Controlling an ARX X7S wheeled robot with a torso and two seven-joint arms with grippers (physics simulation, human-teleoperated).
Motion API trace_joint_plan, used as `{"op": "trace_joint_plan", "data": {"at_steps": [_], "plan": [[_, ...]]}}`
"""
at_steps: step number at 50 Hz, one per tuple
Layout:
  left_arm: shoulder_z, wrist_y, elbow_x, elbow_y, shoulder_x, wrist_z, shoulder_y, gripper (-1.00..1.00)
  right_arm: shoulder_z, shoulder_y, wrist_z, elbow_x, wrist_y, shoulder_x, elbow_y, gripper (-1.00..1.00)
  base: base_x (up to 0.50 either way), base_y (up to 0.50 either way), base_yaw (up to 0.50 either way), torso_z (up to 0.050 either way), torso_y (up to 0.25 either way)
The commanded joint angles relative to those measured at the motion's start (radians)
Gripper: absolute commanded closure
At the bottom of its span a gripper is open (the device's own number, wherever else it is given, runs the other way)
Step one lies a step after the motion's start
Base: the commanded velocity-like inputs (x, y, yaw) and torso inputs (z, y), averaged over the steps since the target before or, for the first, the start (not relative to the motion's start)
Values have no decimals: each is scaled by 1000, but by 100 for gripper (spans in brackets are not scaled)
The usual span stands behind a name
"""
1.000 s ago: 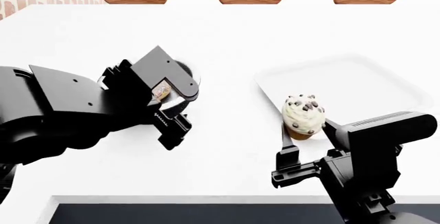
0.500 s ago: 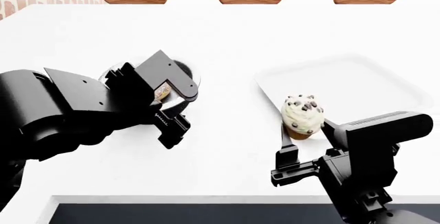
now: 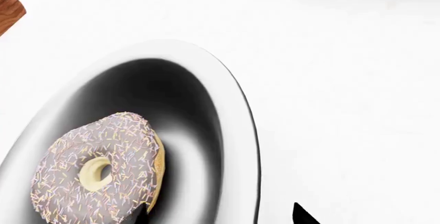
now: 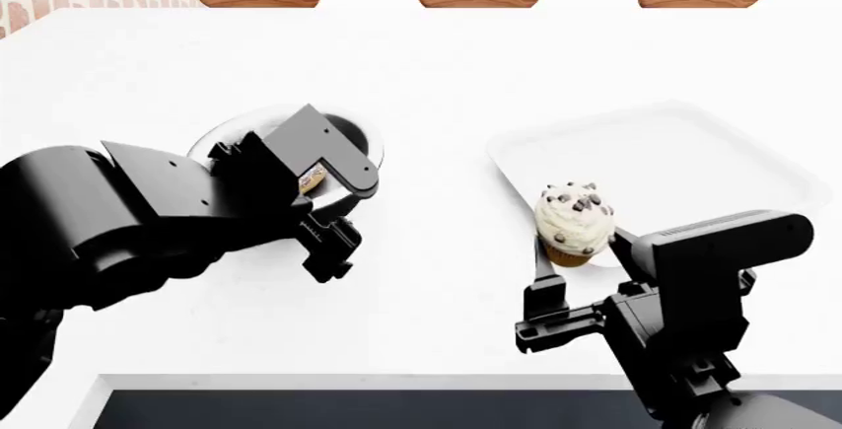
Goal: Pick up the bowl with donut and place it on the tray. Pick up the cupcake and place it on the tray.
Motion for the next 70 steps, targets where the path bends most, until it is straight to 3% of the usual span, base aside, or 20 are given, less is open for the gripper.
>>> {"op": "trace_joint_plan", "data": {"at_steps": [1,36,49,70], "plan": [[14,25,15,-3,-2,11,10,100,-7,15,-5,-16,6,0,2,100,0,0,0,0,0],[15,62,7,37,-31,27,21,100,-18,46,19,9,14,6,-2,100,0,0,0,0,0],[45,-45,-16,114,-48,58,-98,100,-1,87,61,65,40,12,-9,100,0,0,0,0,0],[107,-124,9,166,-6,97,-277,100,27,190,115,175,73,32,-17,100,0,0,0,0,0]]}}
